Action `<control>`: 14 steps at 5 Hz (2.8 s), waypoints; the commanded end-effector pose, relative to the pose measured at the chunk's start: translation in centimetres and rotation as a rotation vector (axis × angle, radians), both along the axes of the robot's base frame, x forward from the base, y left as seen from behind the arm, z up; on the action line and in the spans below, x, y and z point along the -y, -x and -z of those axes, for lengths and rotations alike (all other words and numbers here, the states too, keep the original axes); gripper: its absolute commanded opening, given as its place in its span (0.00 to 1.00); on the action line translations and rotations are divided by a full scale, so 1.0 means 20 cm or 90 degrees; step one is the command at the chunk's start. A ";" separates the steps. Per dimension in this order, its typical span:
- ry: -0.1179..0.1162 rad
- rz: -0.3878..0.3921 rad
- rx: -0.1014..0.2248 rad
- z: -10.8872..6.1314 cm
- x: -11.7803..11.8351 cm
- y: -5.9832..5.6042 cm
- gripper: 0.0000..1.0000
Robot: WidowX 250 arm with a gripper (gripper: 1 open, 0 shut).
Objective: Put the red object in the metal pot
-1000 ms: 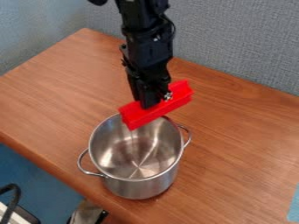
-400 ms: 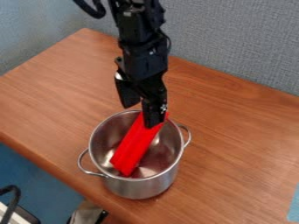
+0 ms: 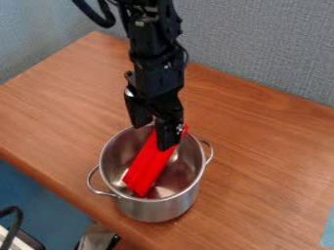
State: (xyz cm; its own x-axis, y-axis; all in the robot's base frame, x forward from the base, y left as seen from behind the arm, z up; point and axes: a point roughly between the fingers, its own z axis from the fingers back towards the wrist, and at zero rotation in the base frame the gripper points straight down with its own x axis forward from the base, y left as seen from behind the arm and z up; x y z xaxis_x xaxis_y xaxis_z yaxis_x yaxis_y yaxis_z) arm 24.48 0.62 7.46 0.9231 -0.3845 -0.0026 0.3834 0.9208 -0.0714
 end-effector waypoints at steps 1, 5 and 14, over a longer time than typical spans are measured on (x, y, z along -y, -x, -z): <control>-0.008 0.008 0.021 -0.05 0.01 0.01 1.00; -0.029 0.010 -0.010 0.06 0.02 0.06 1.00; -0.077 0.001 -0.024 0.01 0.08 -0.02 1.00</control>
State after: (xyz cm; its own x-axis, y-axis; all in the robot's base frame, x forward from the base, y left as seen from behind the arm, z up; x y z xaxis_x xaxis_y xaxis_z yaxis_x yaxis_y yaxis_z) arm 24.73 -0.70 6.86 0.9256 -0.3653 -0.0986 0.3682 0.9297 0.0117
